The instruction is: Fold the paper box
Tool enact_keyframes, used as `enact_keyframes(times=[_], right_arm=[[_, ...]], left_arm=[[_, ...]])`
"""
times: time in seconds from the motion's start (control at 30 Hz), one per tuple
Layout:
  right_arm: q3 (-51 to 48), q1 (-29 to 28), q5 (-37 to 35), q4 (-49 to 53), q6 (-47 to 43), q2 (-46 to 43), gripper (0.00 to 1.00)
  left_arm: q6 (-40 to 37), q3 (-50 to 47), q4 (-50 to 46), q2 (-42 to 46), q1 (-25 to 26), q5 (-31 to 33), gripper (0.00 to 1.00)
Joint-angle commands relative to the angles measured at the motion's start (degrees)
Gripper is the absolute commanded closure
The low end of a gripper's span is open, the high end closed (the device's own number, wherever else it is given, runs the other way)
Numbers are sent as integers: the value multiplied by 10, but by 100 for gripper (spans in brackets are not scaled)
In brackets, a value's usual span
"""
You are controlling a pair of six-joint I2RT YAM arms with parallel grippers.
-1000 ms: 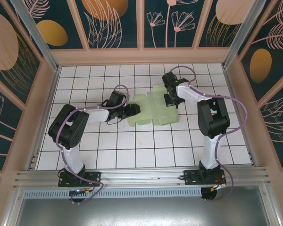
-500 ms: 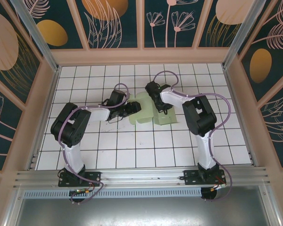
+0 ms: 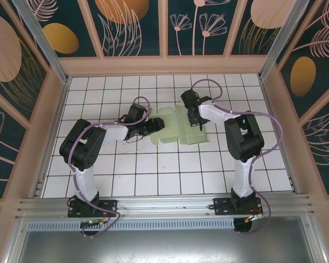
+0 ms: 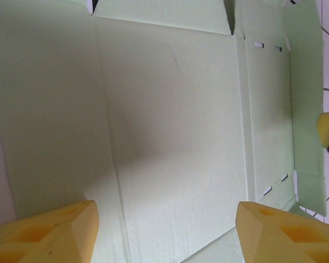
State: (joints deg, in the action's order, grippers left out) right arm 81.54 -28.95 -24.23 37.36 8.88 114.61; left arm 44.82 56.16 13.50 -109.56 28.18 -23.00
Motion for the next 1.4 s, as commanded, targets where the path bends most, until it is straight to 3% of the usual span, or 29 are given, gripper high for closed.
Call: enact_keyframes(times=[0.0, 0.17, 0.4, 0.77, 0.83, 1.07, 1.2, 1.37], right_arm=[[30, -32, -27, 12, 4, 45, 99], [65, -52, -40, 28, 11, 80, 98], [20, -11, -4, -15, 8, 2, 99], [44, -37, -29, 1, 8, 52, 94], [32, -33, -30, -21, 9, 24, 89], [-84, 19, 15, -154, 39, -137, 50], [-154, 70, 114, -206, 17, -198, 46], [-188, 133, 230, -208, -36, -192, 45]], left_arm=[[-5, -8, -37, -32, 1, 2, 33], [-8, -8, -38, -31, 1, 4, 32], [-9, -9, -38, -29, 1, 4, 32], [-12, -12, -39, -27, 2, 5, 31], [-14, -12, -44, -25, 2, 9, 30], [-16, -8, -49, -27, 1, 12, 30], [-17, -8, -50, -28, 2, 11, 29], [-21, -8, -52, -27, 2, 9, 29]])
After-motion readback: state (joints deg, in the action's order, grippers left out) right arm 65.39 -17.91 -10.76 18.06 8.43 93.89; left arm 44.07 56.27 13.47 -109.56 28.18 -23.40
